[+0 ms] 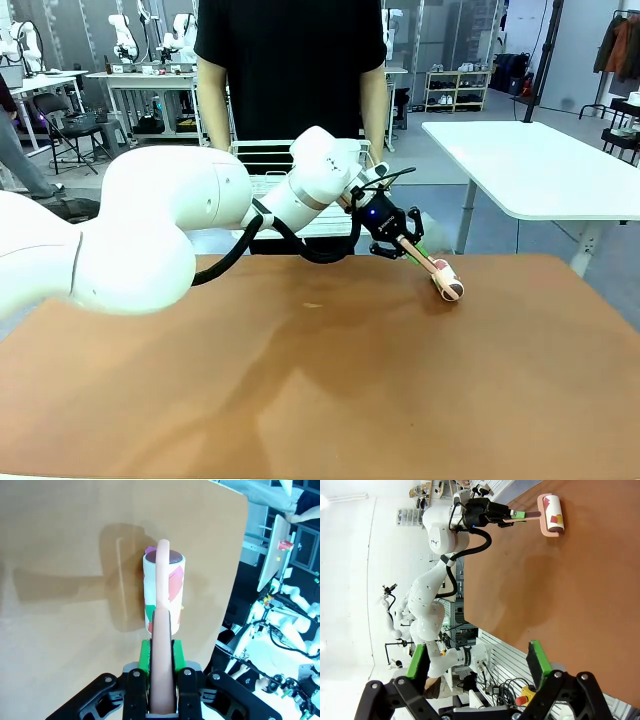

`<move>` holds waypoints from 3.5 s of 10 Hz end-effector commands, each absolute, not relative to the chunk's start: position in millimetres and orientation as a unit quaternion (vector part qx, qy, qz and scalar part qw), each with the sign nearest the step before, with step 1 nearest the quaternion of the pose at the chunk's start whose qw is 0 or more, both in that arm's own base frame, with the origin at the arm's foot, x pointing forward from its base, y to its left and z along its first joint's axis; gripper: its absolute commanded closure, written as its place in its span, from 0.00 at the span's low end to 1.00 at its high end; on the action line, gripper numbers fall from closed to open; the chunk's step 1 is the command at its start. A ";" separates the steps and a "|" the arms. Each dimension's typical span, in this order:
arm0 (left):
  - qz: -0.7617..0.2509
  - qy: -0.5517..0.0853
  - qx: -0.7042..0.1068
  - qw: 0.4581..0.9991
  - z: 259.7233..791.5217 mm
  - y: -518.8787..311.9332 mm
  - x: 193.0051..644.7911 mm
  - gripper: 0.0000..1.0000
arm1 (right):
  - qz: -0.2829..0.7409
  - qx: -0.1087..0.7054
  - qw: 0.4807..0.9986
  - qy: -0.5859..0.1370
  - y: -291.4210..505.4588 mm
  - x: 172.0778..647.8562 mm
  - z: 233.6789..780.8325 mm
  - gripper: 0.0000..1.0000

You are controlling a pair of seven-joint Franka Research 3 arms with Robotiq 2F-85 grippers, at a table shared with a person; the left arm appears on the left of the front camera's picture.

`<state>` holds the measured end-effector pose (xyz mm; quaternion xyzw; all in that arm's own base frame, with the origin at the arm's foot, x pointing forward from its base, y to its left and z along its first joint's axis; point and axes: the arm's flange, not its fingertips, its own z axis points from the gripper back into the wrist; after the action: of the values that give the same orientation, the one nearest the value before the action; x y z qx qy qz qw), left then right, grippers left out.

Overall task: Clean the table.
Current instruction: Clean the table with the Lint Roller when the human lifts the Dish drying rack.

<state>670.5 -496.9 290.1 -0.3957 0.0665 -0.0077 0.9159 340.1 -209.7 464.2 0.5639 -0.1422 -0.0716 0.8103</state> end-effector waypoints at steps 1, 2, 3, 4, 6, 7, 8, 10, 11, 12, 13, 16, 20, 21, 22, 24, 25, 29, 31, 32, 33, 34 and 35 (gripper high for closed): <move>-0.036 0.129 -0.388 0.912 277.2 -548.6 710.3 0.79 | -0.064 0.567 0.807 -0.151 -208.9 337.4 465.6 0.00; -0.037 0.124 -0.411 0.902 290.5 -549.9 708.0 0.79 | -0.064 0.567 0.807 -0.151 -208.9 337.4 465.6 0.00; -0.033 0.135 -0.441 0.886 305.2 -548.2 707.4 0.79 | -0.064 0.567 0.807 -0.151 -208.9 337.4 465.6 0.00; -0.049 0.140 -0.469 0.871 325.9 -545.2 705.1 0.79 | -0.064 0.567 0.807 -0.151 -208.9 337.4 465.6 0.00; -0.063 0.121 -0.496 0.857 366.0 -534.0 700.8 0.79 | -0.064 0.567 0.807 -0.151 -208.9 337.4 465.6 0.00; -0.054 0.112 -0.493 0.861 381.4 -524.1 698.2 0.79 | -0.064 0.567 0.807 -0.151 -208.9 337.4 465.6 0.00; -0.056 0.106 -0.485 0.866 401.5 -509.9 689.4 0.79 | -0.064 0.567 0.807 -0.151 -208.9 337.4 465.6 0.00; -0.057 0.084 -0.414 0.905 438.0 -467.4 664.0 0.79 | -0.064 0.567 0.807 -0.151 -208.9 337.4 465.6 0.00; -0.070 0.077 -0.387 0.916 458.9 -439.7 648.9 0.79 | -0.064 0.567 0.807 -0.151 -208.9 337.4 465.6 0.00; -0.100 0.052 -0.360 0.926 473.1 -407.2 634.3 0.79 | -0.064 0.567 0.807 -0.151 -208.9 337.4 465.6 0.00; -0.098 0.033 -0.344 0.933 482.2 -373.6 623.2 0.79 | -0.064 0.567 0.807 -0.151 -208.9 337.4 465.6 0.00; -0.050 -0.069 -0.246 0.966 532.7 -265.5 575.4 0.79 | -0.064 0.567 0.807 -0.151 -208.9 337.4 465.6 0.00; 0.060 -0.153 -0.154 0.974 564.4 -106.0 460.0 0.79 | -0.064 0.567 0.807 -0.151 -208.9 337.4 465.6 0.00; 0.089 -0.172 -0.162 0.968 563.5 -74.8 427.1 0.79 | -0.064 0.567 0.807 -0.151 -208.9 337.4 465.6 0.00; 0.113 -0.183 -0.173 0.961 559.9 -51.7 398.3 0.79 | -0.064 0.567 0.807 -0.151 -208.9 337.4 465.6 0.00; 0.166 -0.186 -0.146 0.957 548.9 -21.4 363.9 0.79 | -0.064 0.567 0.807 -0.151 -208.9 337.4 465.6 0.00; 0.175 -0.176 -0.128 0.960 541.6 -7.4 357.0 0.79 | -0.064 0.567 0.807 -0.151 -208.9 337.4 465.6 0.00; 0.109 -0.119 -0.142 0.977 507.8 8.7 393.8 0.79 | -0.064 0.567 0.807 -0.151 -208.9 337.4 465.6 0.00; 0.141 -0.106 -0.128 0.976 502.8 16.7 365.4 0.79 | -0.064 0.567 0.807 -0.151 -208.9 337.4 465.6 0.00; 0.141 -0.106 -0.128 0.976 502.8 16.7 365.4 0.79 | -0.064 0.567 0.807 -0.151 -208.9 337.4 465.6 0.00; 0.141 -0.106 -0.128 0.976 502.8 16.7 365.4 0.79 | -0.064 0.567 0.807 -0.151 -208.9 337.4 465.6 0.00; 0.141 -0.106 -0.128 0.976 502.8 16.7 365.4 0.79 | -0.064 0.567 0.807 -0.151 -208.9 337.4 465.6 0.00; 0.141 -0.106 -0.128 0.976 502.8 16.7 365.4 0.79 | -0.064 0.567 0.807 -0.151 -208.9 337.4 465.6 0.00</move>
<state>370.1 19.2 501.9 -0.1300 -0.1095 0.1316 0.9766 339.9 -210.0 464.2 0.5641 -0.1426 -0.0712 0.8102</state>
